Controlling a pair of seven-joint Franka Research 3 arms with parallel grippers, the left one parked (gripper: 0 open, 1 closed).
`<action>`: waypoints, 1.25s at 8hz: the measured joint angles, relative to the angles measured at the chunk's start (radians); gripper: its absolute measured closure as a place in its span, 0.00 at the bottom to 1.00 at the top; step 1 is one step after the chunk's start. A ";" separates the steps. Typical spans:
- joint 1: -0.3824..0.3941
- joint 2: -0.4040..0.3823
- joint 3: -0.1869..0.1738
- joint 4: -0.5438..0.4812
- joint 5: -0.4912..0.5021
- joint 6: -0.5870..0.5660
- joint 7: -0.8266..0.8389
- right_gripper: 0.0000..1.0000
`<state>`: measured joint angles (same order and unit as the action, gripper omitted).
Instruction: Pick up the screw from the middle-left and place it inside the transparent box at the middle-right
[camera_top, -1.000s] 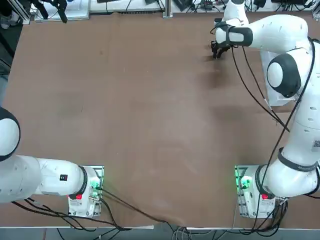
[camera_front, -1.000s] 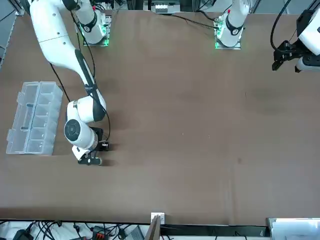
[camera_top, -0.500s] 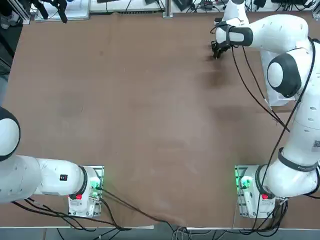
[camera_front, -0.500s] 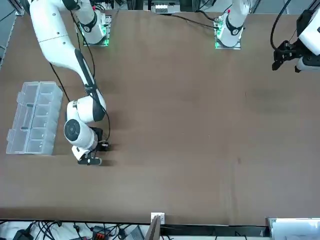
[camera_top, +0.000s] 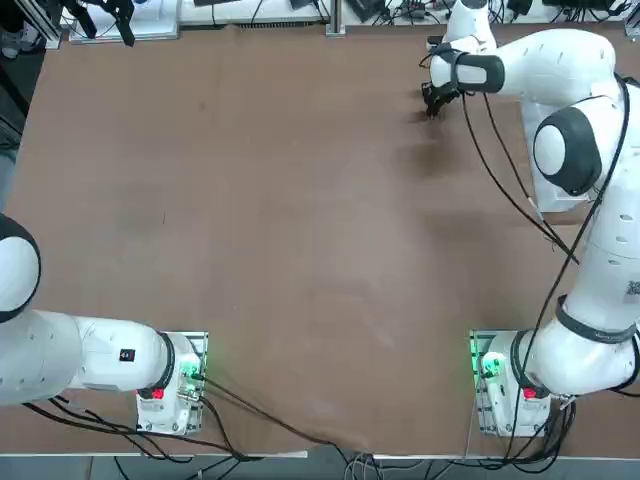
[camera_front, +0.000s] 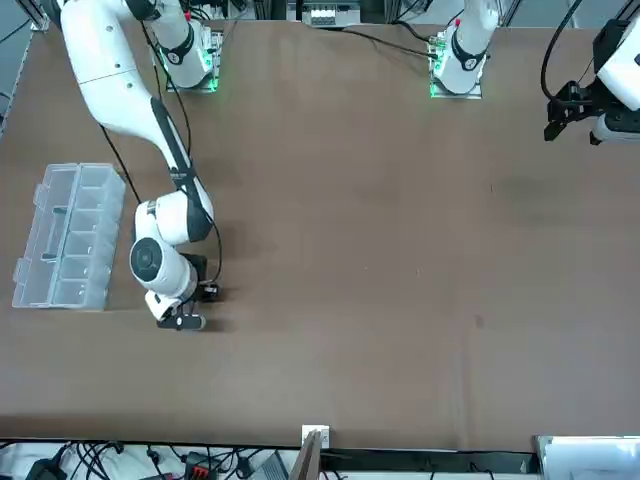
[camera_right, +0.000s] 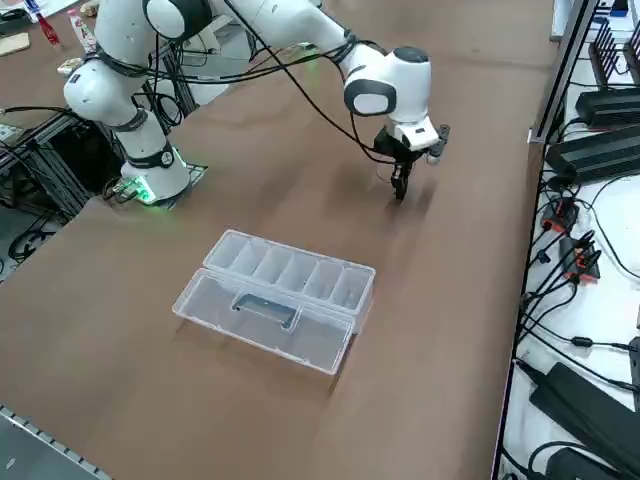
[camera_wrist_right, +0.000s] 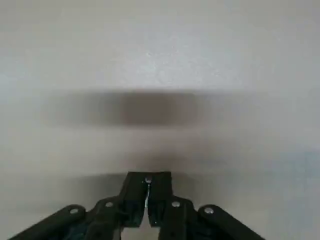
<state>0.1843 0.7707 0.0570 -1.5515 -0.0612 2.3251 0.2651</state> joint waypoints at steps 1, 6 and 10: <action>0.000 0.000 0.000 0.000 0.000 0.000 0.000 0.93; 0.001 -0.031 -0.001 0.023 0.001 -0.056 0.000 0.93; -0.057 -0.197 -0.017 0.036 0.001 -0.271 -0.067 0.93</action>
<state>0.1273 0.5742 0.0399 -1.5150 -0.0603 2.0539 0.1976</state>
